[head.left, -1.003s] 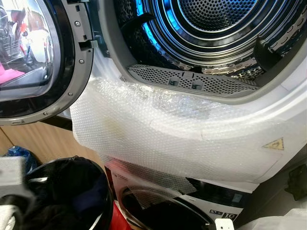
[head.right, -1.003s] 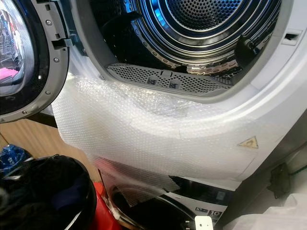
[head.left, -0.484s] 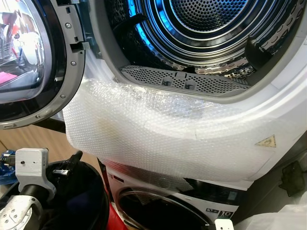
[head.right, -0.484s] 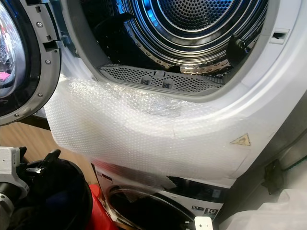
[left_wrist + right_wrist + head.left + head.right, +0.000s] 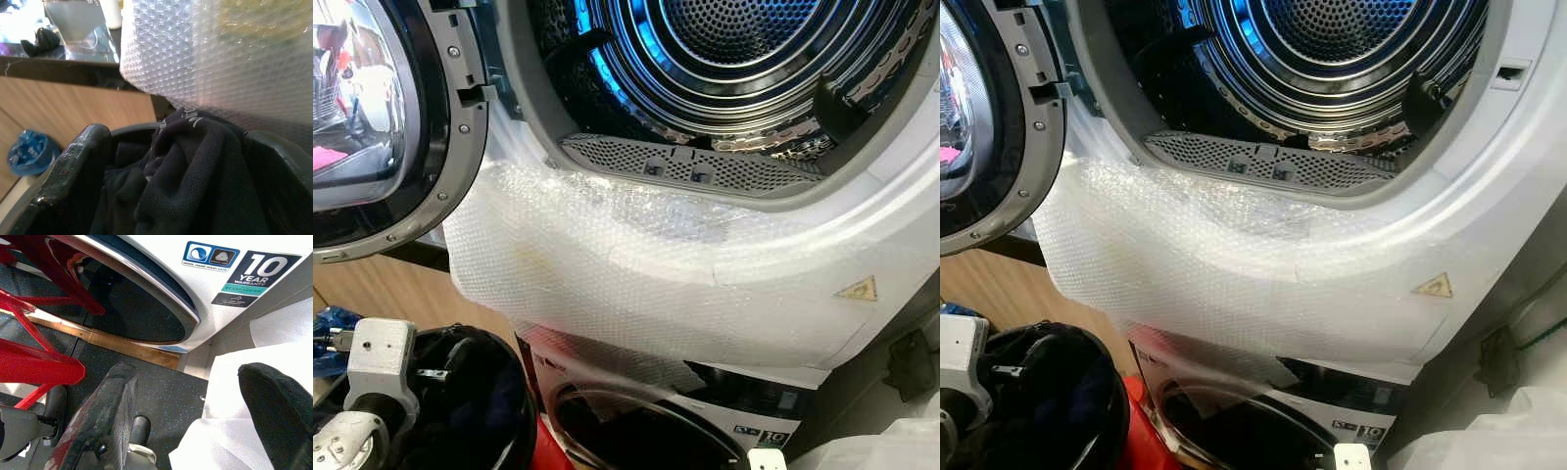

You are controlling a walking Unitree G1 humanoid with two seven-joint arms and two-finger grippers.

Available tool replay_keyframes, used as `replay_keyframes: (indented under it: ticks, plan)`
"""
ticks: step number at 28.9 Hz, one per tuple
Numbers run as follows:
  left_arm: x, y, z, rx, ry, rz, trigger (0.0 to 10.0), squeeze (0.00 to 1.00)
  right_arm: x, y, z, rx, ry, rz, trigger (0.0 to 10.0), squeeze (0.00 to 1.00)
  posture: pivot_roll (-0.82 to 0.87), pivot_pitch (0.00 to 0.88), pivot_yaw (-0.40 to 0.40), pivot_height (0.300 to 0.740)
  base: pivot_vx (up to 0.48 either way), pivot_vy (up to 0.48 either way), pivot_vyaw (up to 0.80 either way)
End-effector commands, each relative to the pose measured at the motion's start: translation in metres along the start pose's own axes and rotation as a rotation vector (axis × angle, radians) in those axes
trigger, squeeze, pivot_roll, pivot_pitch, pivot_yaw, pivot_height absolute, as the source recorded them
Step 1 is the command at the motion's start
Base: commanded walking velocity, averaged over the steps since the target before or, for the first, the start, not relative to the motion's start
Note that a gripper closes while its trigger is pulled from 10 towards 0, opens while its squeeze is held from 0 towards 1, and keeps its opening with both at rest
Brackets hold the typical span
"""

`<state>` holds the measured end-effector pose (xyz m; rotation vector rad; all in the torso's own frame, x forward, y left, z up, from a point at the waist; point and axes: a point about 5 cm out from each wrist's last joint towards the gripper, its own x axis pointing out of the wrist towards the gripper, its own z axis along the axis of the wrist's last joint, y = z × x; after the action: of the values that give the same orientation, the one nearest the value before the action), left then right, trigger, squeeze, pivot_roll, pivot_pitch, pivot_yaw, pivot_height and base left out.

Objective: Clothes washing

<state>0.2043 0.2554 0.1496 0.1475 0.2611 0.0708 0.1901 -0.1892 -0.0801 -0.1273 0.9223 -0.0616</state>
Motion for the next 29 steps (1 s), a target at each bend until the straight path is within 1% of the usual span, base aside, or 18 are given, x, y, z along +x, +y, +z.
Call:
replay_keyframes:
  ticks: [1,2,5,6,8,9,10,12,13,14,15,19,21,22,24,25,26,29]
  plan:
    - [-0.001,0.003,0.0,0.012,0.034,0.001,10.0,1.0,0.0,0.004,0.0,-0.019,0.007,0.02,10.0,0.0,0.34,0.0,0.003,0.74,0.0,0.0,0.0]
    - [0.002,0.007,-0.001,0.036,0.06,0.004,10.0,1.0,0.0,0.006,0.0,-0.027,0.007,0.03,10.0,0.0,0.33,0.0,0.007,0.74,0.0,0.0,0.0]
    - [0.006,0.01,-0.003,0.049,0.072,0.011,10.0,1.0,0.0,0.007,0.001,-0.016,0.004,0.025,10.0,0.0,0.33,0.0,0.007,0.74,0.0,0.0,0.0]
    - [0.011,0.012,-0.001,0.037,0.064,0.009,10.0,1.0,0.0,0.007,0.001,-0.009,0.003,0.023,10.0,0.0,0.32,0.0,0.006,0.74,0.0,0.0,0.0]
    - [0.014,0.012,0.0,0.029,0.059,0.011,10.0,1.0,0.0,0.007,0.001,-0.01,0.003,0.023,10.0,0.0,0.32,0.0,0.005,0.74,0.0,0.0,0.0]
    - [0.021,0.01,0.005,0.033,0.043,0.011,10.0,1.0,0.0,0.007,0.001,-0.012,0.003,0.025,10.0,0.0,0.32,0.0,-0.001,0.74,0.0,0.0,0.0]
    - [0.025,0.008,0.006,0.045,0.042,0.003,10.0,1.0,0.0,0.007,0.001,-0.016,0.004,0.026,10.0,0.0,0.31,0.0,-0.004,0.74,0.0,0.0,0.0]
    - [0.028,0.006,0.007,0.053,0.046,-0.002,10.0,1.0,0.0,0.007,0.0,-0.018,0.005,0.026,10.0,0.0,0.31,0.0,-0.004,0.74,0.0,0.0,0.0]
    - [0.031,0.003,0.007,0.084,0.061,-0.012,10.0,0.27,0.0,0.006,0.0,-0.022,0.006,0.027,10.0,0.0,0.31,0.0,-0.006,0.74,0.0,0.0,0.0]
    - [0.031,0.003,0.007,0.084,0.061,-0.012,10.0,0.27,0.0,0.006,0.0,-0.022,0.006,0.027,10.0,0.0,0.31,0.0,-0.006,0.74,0.0,0.0,0.0]
    - [0.032,-0.001,0.005,0.11,0.07,-0.026,10.0,0.0,0.0,0.006,0.0,-0.024,0.006,0.027,10.0,0.0,0.3,0.0,-0.006,0.74,0.0,0.0,0.0]
    - [0.035,-0.006,0.002,0.125,0.082,-0.05,10.0,0.0,0.0,0.004,0.001,-0.029,0.001,0.021,10.0,0.0,0.29,0.0,-0.004,0.74,0.0,0.0,0.0]
    - [0.036,-0.01,0.0,0.114,0.096,-0.078,10.0,0.0,0.0,0.002,0.002,-0.031,-0.002,0.018,10.0,0.0,0.29,0.0,-0.003,0.74,0.0,0.0,0.0]
    - [0.035,-0.011,-0.003,0.089,0.111,-0.084,10.0,0.0,0.001,0.001,0.003,-0.03,-0.005,0.016,10.0,0.0,0.28,0.0,-0.002,0.74,0.0,0.0,0.0]
    - [0.034,-0.011,-0.004,0.077,0.119,-0.082,10.0,0.0,0.001,0.001,0.003,-0.029,-0.006,0.014,10.0,0.0,0.28,0.0,-0.002,0.74,0.0,0.0,0.0]
    - [0.03,-0.011,-0.009,0.057,0.145,-0.068,10.0,0.0,0.001,0.0,0.003,-0.028,-0.006,0.011,10.0,0.0,0.29,0.0,-0.006,0.74,0.0,0.0,0.0]
    - [0.03,-0.011,-0.009,0.057,0.145,-0.068,10.0,0.0,0.001,0.0,0.003,-0.028,-0.006,0.011,10.0,0.0,0.29,0.0,-0.006,0.74,0.0,0.0,0.0]
    - [0.02,-0.012,-0.015,0.031,0.168,-0.037,10.0,0.0,0.001,-0.003,0.002,-0.037,-0.002,0.009,10.0,0.0,0.3,0.0,-0.012,0.74,0.0,0.0,0.0]
